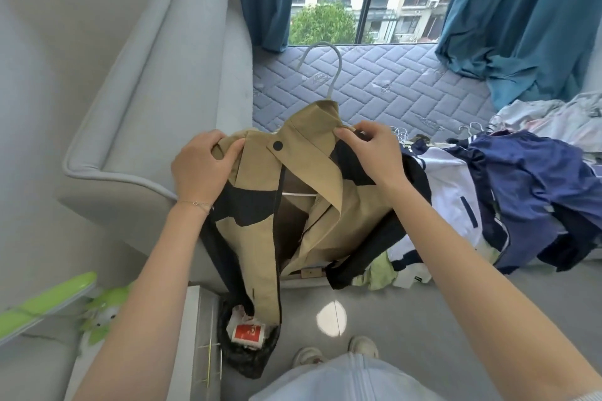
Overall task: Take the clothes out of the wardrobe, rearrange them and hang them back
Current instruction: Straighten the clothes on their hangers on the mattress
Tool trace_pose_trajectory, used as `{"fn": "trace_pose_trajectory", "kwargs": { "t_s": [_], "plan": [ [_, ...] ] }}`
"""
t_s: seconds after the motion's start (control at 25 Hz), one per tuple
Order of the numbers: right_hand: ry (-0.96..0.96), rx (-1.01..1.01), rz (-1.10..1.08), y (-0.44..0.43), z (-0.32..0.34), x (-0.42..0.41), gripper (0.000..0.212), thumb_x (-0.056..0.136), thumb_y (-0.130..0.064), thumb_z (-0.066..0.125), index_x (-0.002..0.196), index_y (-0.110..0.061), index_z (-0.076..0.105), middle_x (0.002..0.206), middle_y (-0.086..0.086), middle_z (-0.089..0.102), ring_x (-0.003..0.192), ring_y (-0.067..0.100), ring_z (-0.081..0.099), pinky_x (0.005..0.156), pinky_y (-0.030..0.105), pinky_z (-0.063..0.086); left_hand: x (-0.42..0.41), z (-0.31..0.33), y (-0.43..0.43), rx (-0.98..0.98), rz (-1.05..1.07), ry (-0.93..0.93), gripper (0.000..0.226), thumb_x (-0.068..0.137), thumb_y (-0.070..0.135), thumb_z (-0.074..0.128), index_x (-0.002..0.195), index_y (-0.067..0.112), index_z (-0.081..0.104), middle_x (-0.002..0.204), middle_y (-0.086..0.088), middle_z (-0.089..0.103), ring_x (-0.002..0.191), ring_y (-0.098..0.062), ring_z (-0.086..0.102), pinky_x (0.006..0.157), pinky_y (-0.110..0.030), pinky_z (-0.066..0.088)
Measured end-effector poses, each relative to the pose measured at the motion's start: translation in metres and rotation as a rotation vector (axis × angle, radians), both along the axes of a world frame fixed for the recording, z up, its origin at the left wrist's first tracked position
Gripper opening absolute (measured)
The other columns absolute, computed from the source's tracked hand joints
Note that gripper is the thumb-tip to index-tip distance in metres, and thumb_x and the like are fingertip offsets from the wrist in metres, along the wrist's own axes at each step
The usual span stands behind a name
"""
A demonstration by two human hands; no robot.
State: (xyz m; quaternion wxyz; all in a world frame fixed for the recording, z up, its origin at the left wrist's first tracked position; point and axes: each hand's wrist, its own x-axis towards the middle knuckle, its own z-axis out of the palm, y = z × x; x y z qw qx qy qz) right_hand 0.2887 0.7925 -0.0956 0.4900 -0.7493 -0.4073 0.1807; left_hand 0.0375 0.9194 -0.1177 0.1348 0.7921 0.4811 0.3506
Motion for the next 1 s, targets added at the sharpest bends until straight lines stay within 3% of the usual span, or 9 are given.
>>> {"fn": "trace_pose_trajectory", "kwargs": {
  "t_s": [0.12, 0.28, 0.4, 0.6, 0.68, 0.88, 1.0],
  "plan": [
    [0.000, 0.026, -0.086, -0.030, 0.008, 0.013, 0.032, 0.080, -0.046, 0.071, 0.071, -0.016, 0.064, 0.065, 0.000, 0.058, 0.067, 0.017, 0.055, 0.066, 0.040, 0.043, 0.017, 0.010, -0.018, 0.014, -0.074, -0.031, 0.039, 0.086, 0.059, 0.052, 0.072, 0.023, 0.058, 0.070, 0.007, 0.057, 0.068, -0.014, 0.050, 0.056, -0.028, 0.035],
    [-0.061, 0.047, -0.168, -0.064, 0.019, 0.043, 0.034, 0.076, -0.050, 0.072, 0.063, -0.022, 0.057, 0.057, -0.010, 0.049, 0.059, 0.007, 0.047, 0.058, 0.029, 0.036, 0.049, 0.020, -0.043, 0.034, -0.107, -0.056, 0.035, 0.086, 0.058, 0.052, 0.070, 0.027, 0.055, 0.067, 0.009, 0.055, 0.066, -0.010, 0.048, 0.054, -0.026, 0.033],
    [-0.069, 0.042, -0.185, -0.090, 0.021, 0.072, 0.034, 0.076, -0.051, 0.071, 0.062, -0.023, 0.056, 0.054, -0.012, 0.049, 0.056, 0.005, 0.046, 0.056, 0.028, 0.033, 0.080, 0.024, -0.062, 0.004, -0.188, -0.072, 0.027, 0.087, 0.055, 0.054, 0.073, 0.031, 0.056, 0.067, 0.014, 0.054, 0.070, -0.006, 0.048, 0.058, -0.014, 0.033],
    [-0.071, 0.013, -0.104, -0.146, 0.013, 0.150, 0.033, 0.079, -0.045, 0.072, 0.062, -0.022, 0.057, 0.053, -0.009, 0.048, 0.053, 0.006, 0.042, 0.056, 0.031, 0.033, 0.152, 0.012, -0.105, -0.059, -0.306, -0.099, 0.023, 0.086, 0.055, 0.057, 0.086, 0.033, 0.063, 0.084, 0.016, 0.063, 0.081, -0.004, 0.056, 0.071, -0.022, 0.045],
    [-0.060, 0.011, -0.099, -0.171, 0.009, 0.188, 0.034, 0.080, -0.044, 0.072, 0.062, -0.019, 0.058, 0.053, -0.006, 0.048, 0.050, 0.007, 0.041, 0.056, 0.032, 0.033, 0.188, 0.006, -0.128, -0.034, -0.321, -0.068, 0.030, 0.081, 0.063, 0.058, 0.090, 0.034, 0.064, 0.086, 0.019, 0.063, 0.081, 0.000, 0.054, 0.067, -0.016, 0.041],
    [-0.060, -0.018, -0.096, -0.212, 0.004, 0.264, 0.031, 0.079, -0.045, 0.073, 0.066, -0.019, 0.061, 0.058, -0.001, 0.055, 0.056, 0.013, 0.047, 0.060, 0.038, 0.042, 0.271, -0.006, -0.172, -0.039, -0.229, -0.052, 0.040, 0.075, 0.071, 0.059, 0.073, 0.031, 0.061, 0.064, 0.014, 0.058, 0.067, 0.004, 0.052, 0.053, -0.018, 0.035],
    [-0.064, -0.031, -0.117, -0.217, 0.006, 0.303, 0.030, 0.077, -0.043, 0.075, 0.063, -0.022, 0.060, 0.055, -0.008, 0.054, 0.057, 0.008, 0.047, 0.062, 0.037, 0.043, 0.311, -0.011, -0.186, -0.080, -0.204, -0.070, 0.040, 0.075, 0.071, 0.058, 0.062, 0.034, 0.050, 0.056, 0.014, 0.051, 0.063, 0.004, 0.050, 0.051, -0.021, 0.032]
  ]
}}
